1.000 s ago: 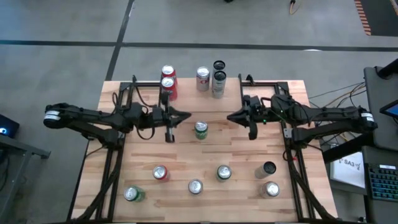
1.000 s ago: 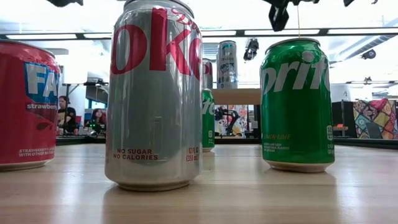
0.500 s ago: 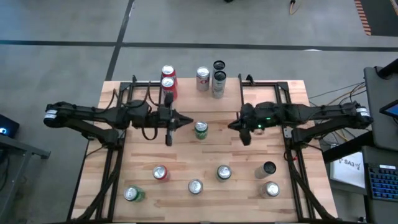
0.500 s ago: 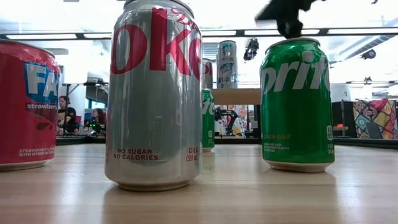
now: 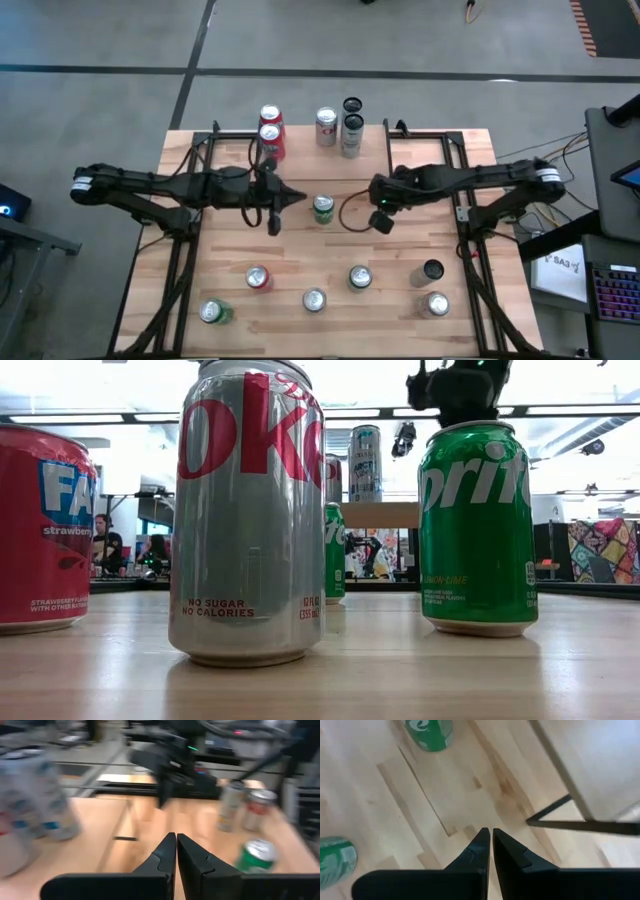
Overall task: Place canned beverage on shelf
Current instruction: Put the top green soda can on the shelf
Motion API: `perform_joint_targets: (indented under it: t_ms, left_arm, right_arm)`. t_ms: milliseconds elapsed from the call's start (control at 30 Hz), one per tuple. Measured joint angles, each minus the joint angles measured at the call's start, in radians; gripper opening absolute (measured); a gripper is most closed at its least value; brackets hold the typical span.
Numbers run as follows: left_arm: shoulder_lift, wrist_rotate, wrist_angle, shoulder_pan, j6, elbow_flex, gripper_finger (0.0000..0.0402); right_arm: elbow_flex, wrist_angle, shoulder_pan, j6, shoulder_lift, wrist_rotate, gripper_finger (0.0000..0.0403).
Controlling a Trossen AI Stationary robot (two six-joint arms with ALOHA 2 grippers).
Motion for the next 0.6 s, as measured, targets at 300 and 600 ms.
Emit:
perform_joint_targets:
  t_ms: [300,600]
  left_arm:
    - [-0.003,-0.201,-0.007,0.001,-0.009,0.000,0.0000]
    - [-0.004,-0.200,-0.067,-0.001,-0.026,-0.006,0.0000]
  right_arm:
    - [0.000,0.165,0.000,-0.065,0.114,-0.030,0.0012]
    - [-0.002,0.428,-0.009,-0.151,0.151,-0.104,0.0012]
